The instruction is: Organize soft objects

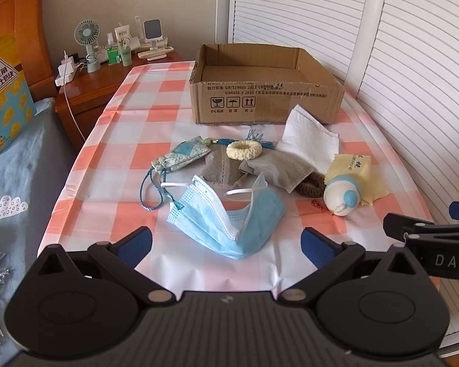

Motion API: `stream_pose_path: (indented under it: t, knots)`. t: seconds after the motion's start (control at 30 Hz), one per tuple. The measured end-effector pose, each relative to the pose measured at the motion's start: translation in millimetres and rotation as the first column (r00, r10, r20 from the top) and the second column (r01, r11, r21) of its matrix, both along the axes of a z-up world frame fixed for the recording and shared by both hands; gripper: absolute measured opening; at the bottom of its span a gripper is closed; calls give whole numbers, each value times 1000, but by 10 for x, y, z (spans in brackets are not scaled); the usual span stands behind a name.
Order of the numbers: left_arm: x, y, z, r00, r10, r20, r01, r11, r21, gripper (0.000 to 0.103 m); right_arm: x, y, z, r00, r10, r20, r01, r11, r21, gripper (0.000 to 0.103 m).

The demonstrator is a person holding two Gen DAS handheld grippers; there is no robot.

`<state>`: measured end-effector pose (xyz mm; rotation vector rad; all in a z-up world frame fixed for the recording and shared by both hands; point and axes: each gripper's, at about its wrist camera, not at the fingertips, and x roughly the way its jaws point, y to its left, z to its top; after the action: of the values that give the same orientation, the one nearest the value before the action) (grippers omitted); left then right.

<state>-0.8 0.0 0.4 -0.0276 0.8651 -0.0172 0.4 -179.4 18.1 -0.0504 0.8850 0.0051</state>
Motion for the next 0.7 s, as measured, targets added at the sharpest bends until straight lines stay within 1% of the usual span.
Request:
stream_pose_path:
  t: [0.7]
  knots:
    - [-9, -5, 23, 1000, 1, 3, -1, 1000, 2, 102, 0, -6, 16, 1000, 0, 3, 0, 1000, -1, 103]
